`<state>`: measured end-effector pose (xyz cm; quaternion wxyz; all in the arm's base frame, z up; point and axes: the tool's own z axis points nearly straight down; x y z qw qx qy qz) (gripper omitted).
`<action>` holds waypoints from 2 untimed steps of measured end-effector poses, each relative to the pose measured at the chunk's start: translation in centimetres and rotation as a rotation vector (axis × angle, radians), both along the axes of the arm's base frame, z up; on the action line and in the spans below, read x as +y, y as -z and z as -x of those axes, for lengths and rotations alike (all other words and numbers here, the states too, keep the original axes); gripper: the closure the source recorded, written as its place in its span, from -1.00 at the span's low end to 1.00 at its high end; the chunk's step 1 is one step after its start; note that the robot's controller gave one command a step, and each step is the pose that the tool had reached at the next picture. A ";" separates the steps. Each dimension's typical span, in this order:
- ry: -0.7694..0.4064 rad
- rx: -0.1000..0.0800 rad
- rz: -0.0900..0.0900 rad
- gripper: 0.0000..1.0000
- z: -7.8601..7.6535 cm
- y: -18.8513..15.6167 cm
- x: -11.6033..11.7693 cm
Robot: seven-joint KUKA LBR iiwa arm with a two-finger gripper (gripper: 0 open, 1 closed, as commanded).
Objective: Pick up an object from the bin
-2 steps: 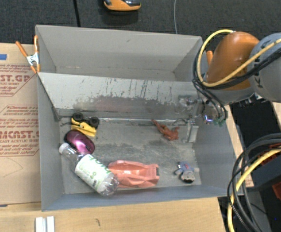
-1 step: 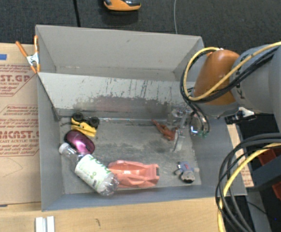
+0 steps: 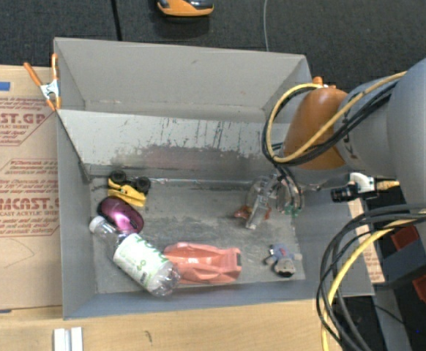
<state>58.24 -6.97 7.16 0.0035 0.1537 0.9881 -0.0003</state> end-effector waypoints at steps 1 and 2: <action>0.000 0.000 0.000 1.00 0.0 0.0 0.0; 0.000 0.002 0.000 1.00 0.1 -0.3 0.0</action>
Offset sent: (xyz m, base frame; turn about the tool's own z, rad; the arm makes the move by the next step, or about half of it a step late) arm 0.0000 -0.0001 0.0501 0.0000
